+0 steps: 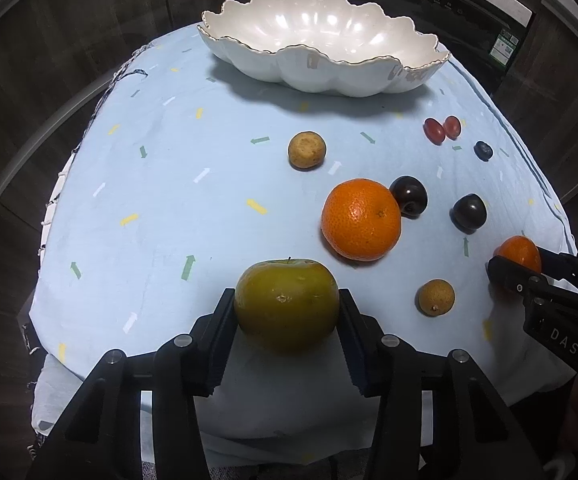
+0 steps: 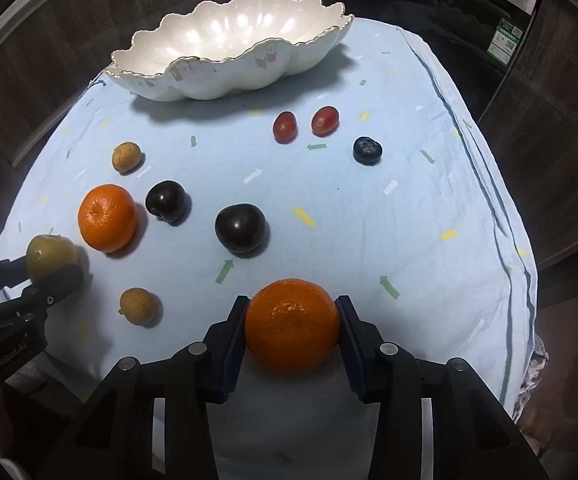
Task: Organize fruits
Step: 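Grasp the green pear with the left tool while the right tool grasps the small tangerine, then carry the pear and tangerine over the white bowl with both tools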
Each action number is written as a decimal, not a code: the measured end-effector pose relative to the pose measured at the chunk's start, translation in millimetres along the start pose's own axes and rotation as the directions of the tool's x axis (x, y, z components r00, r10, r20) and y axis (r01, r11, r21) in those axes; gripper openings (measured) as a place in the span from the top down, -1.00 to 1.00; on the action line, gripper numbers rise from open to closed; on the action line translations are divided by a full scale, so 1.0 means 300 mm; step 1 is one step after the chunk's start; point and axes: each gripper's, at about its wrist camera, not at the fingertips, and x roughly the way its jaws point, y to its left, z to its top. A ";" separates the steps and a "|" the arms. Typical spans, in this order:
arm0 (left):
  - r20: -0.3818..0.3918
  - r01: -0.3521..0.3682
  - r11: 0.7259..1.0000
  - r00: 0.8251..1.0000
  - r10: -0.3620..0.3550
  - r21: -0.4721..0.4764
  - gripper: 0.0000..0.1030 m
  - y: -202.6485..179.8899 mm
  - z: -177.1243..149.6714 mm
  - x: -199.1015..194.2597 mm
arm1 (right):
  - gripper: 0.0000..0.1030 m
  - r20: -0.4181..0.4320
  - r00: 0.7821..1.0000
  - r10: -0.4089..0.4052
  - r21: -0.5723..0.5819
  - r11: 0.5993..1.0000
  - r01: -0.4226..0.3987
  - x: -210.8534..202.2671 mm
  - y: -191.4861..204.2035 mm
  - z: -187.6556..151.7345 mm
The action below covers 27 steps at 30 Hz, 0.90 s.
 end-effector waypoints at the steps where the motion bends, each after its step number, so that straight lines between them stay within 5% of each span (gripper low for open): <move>1: -0.001 0.002 1.000 1.000 -0.002 -0.001 0.07 0.000 0.000 -0.001 | 0.17 0.001 1.000 0.000 0.001 1.000 0.000 -0.002 0.001 0.002; 27: 0.037 -0.004 1.000 0.999 0.005 -0.021 0.08 0.026 0.026 -0.043 | 0.17 0.055 0.998 0.025 -0.031 0.999 -0.023 -0.044 0.014 0.050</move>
